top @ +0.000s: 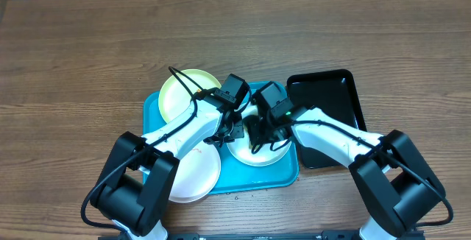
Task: Clean dirty plates on tray and stack at the side
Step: 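Move sponge onto white plate and scrub it, left gripper holding rim, then return the sponge to the black tray with the right gripper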
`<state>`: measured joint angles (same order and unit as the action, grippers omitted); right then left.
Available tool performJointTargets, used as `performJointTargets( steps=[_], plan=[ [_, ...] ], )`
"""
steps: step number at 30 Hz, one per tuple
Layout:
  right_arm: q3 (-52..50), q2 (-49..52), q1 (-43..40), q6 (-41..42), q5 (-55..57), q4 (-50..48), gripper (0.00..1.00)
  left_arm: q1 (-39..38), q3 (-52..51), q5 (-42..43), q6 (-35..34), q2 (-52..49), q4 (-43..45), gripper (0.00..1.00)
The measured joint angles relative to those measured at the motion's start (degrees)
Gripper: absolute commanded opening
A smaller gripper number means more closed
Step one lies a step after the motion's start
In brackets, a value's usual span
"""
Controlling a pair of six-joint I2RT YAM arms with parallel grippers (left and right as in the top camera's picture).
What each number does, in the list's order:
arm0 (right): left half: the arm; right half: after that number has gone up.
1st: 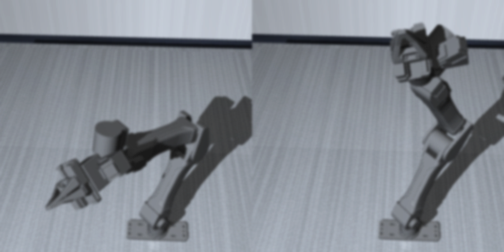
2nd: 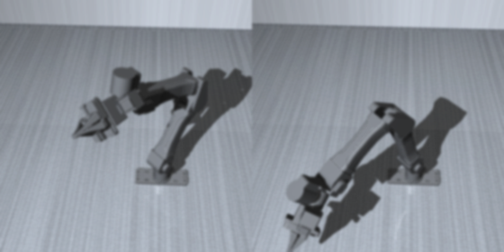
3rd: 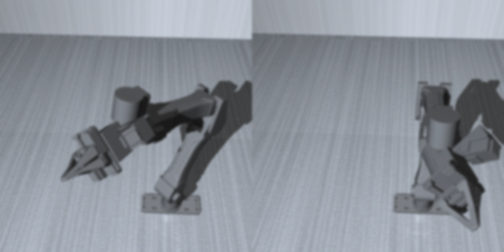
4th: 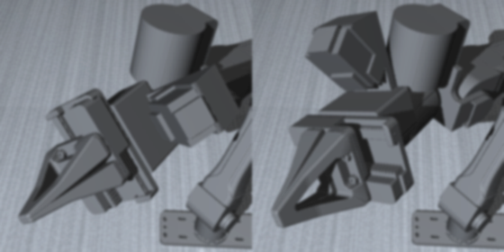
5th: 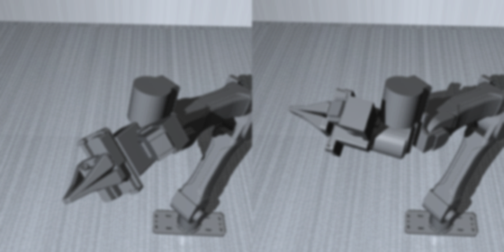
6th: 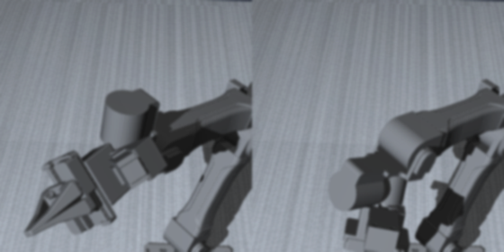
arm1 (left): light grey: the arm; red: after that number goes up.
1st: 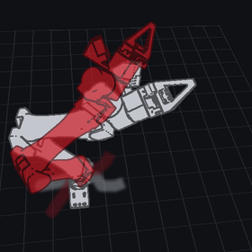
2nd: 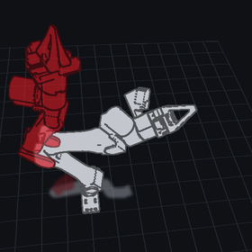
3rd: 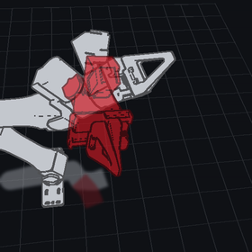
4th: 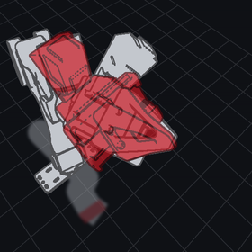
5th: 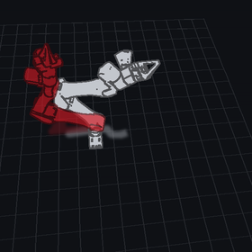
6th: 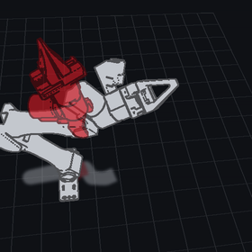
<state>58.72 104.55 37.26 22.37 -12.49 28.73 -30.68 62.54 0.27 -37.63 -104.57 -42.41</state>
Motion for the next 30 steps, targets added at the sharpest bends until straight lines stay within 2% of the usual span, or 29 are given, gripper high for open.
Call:
performJointTargets(
  steps=[5, 9, 14, 21, 30],
  plan=[
    [2.14, -0.09, -0.74, -0.31, -1.64, 8.07, 0.04, 0.0, 0.0, -0.04, 0.0, 0.0, -0.02, 0.04],
    [6.56, -1.33, -5.44, -3.91, -4.63, 18.01, 0.04, 0.0, 0.0, -0.02, 0.0, 0.0, -0.02, 0.04],
    [14.82, -8.83, -13.03, -7.04, -6.6, 27.32, 0.04, 0.0, 0.0, -0.02, 0.0, 0.0, 0.0, 0.04],
    [16.92, -15.34, -22.12, -8.11, -2.64, 33.16, 0.04, 0.0, 0.15, -0.02, 0.07, 0.0, -0.7, 0.04],
    [9.11, -14.8, -28.81, -8.52, 2.99, 29.03, 0.04, 0.0, 2.12, -4.63, 0.09, 0.74, -9.14, 0.04]
  ],
)
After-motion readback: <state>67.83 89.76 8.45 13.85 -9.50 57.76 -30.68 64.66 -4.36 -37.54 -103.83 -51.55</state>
